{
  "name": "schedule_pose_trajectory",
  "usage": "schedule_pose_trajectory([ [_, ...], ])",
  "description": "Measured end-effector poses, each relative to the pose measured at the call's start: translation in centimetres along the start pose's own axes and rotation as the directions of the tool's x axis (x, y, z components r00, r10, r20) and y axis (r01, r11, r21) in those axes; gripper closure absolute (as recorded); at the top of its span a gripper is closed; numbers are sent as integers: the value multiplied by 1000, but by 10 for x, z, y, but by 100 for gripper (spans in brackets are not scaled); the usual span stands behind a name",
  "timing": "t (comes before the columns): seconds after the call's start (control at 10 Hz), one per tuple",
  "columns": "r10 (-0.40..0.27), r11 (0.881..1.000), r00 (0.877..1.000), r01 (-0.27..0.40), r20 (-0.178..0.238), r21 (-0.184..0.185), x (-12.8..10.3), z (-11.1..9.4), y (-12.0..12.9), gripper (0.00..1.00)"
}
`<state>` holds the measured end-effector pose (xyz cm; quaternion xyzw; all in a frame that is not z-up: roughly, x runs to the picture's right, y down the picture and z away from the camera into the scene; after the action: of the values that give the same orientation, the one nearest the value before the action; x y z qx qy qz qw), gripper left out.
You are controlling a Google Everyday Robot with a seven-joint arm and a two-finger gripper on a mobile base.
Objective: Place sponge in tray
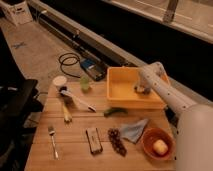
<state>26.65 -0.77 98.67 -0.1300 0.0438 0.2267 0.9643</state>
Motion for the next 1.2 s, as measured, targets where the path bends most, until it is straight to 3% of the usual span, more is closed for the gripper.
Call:
schedule_pose_trajectory([
  [0.2, 19, 1000, 1000, -19, -7, -7, 4, 1, -2, 25],
  [0.3, 29, 1000, 1000, -29, -7, -8, 7, 0, -4, 21],
  [0.9, 12, 1000, 1000, -12, 14, 1, -2, -14, -9, 20],
  [1.2, 14, 999, 1000, -13, -13, 47, 4, -41, -21, 20],
])
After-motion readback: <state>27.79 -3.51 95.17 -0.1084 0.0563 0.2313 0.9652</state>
